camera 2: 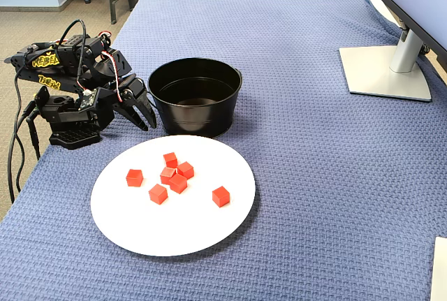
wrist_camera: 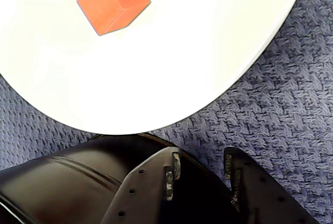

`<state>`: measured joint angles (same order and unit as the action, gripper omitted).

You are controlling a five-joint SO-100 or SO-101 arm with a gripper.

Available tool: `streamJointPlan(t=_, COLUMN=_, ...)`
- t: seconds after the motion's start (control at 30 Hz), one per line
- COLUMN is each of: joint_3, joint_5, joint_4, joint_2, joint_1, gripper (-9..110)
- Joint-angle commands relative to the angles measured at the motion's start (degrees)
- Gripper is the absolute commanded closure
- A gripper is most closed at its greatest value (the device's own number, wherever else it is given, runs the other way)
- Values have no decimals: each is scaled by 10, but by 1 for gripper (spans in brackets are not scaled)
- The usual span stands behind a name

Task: Pick up the red cubes from the white plate and place them in the black recipient

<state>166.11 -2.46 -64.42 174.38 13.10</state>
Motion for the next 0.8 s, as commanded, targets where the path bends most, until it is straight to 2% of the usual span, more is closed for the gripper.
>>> streamJointPlan(t=0.0, joint_3=-66, joint_5=-130, joint_4=98, joint_2=-98, joint_1=94, gripper=101)
streamJointPlan(t=0.4, joint_3=-75, joint_5=-130, joint_4=98, joint_2=-104, joint_1=99, gripper=100)
streamJointPlan(t=0.6, joint_3=-195, joint_5=-185, joint_4=-52, joint_2=-141, joint_1=93, gripper=92)
streamJointPlan(t=0.77, joint_3=-244, joint_5=-265, joint_4=-81, joint_2=-211, joint_1=112, gripper=88)
